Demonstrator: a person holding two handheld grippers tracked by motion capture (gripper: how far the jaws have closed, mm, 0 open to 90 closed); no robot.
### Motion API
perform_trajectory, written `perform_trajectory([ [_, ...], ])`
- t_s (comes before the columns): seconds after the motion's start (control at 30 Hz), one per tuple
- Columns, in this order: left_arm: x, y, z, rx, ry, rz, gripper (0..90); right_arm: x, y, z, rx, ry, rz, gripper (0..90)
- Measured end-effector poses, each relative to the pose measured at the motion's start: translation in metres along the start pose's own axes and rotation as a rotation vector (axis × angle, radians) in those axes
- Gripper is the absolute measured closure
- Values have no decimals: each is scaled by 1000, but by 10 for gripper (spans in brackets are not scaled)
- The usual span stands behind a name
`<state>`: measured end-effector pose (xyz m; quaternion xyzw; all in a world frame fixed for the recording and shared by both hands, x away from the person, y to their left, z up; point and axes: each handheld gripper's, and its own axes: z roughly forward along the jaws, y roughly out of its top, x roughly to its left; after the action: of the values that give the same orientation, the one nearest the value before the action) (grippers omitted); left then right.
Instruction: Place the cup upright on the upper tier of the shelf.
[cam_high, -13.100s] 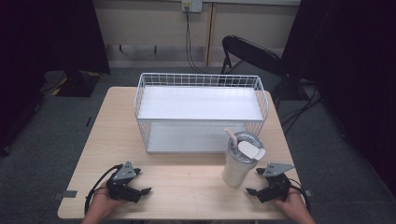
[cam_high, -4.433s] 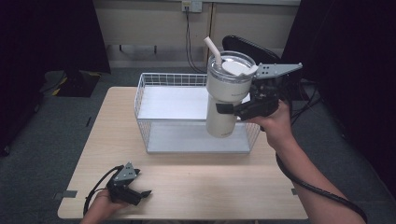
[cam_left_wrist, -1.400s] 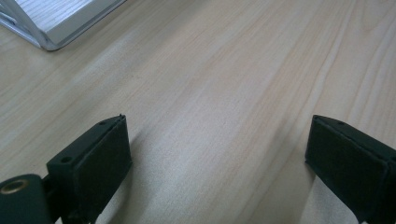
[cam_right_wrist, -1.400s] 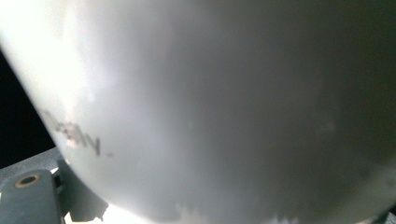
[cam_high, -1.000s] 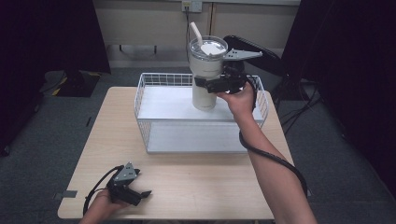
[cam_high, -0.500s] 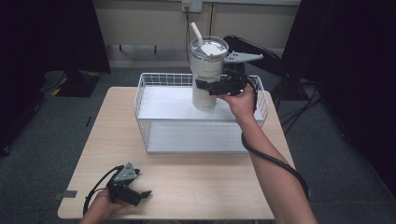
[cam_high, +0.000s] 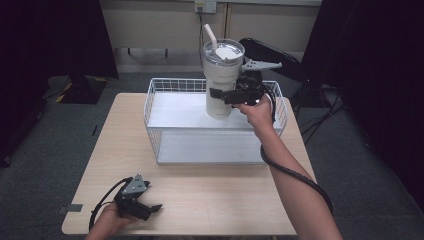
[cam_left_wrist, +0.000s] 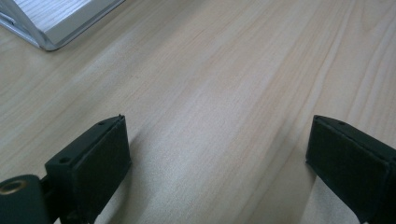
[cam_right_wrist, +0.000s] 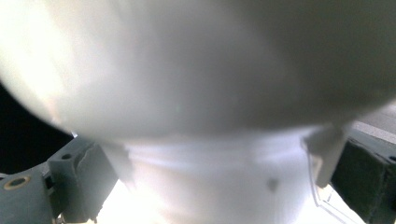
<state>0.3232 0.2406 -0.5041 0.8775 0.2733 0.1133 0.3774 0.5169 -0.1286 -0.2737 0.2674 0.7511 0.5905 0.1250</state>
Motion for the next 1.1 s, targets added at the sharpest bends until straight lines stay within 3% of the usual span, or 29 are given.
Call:
perform_trajectory([
  [0.13,0,0,0,0,0,0,56,-2,-6,1,90,-3,-10,62],
  [0.27,0,0,0,0,-3,-5,56,-3,-13,-2,93,-9,-11,63],
  [0.4,0,0,0,-1,-5,-5,56,-3,-20,-8,161,-31,-34,63],
  [0.5,0,0,0,1,-7,1,45,-4,-24,-16,168,-24,-23,63],
  [0.63,2,0,0,-7,-21,-14,44,-1,-30,-28,171,-13,-42,63],
  [1.1,1,0,0,-1,-19,-8,37,24,-54,-70,192,31,-84,63],
])
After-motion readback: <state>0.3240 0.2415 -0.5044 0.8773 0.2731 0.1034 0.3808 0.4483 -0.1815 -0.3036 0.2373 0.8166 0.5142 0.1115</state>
